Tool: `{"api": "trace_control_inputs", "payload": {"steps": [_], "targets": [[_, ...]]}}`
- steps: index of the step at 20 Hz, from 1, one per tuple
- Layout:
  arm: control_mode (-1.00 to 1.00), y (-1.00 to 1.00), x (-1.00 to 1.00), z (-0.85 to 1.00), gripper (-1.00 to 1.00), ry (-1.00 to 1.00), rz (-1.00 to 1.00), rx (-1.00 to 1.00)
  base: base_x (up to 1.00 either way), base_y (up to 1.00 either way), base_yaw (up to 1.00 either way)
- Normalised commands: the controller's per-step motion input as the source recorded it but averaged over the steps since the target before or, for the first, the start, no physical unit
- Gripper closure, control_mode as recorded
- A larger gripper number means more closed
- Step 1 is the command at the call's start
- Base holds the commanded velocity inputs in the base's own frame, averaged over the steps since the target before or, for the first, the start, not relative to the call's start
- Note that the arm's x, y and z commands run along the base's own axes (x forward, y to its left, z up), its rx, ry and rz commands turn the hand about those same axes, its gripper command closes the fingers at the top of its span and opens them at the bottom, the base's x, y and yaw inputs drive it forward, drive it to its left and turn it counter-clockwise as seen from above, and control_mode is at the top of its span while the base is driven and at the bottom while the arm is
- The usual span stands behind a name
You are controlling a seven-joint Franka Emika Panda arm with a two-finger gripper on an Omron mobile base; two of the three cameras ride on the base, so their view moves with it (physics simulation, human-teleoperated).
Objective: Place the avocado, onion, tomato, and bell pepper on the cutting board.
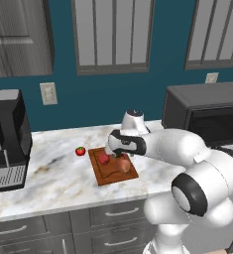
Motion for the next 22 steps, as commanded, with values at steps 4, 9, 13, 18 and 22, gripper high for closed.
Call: {"api": "trace_control_inputs", "payload": {"steps": [4,9,13,18,22], "targets": [[-1.0,0.0,-0.32,0.49,-1.0,-0.18,0.0,0.0,0.0,0.0,0.0],[-1.0,0.01,-0.4,0.73,-1.0,-0.21,0.0,0.0,0.0,0.0,0.0],[-1.0,0.19,-0.42,0.79,-1.0,-0.17,0.0,0.0,0.0,0.0,0.0],[-1.0,0.38,-0.45,0.67,-1.0,-0.11,0.01,0.0,0.0,0.0,0.0],[-1.0,0.65,-0.34,0.5,-1.0,-0.07,0.03,-0.02,0.0,0.0,0.0]]}}
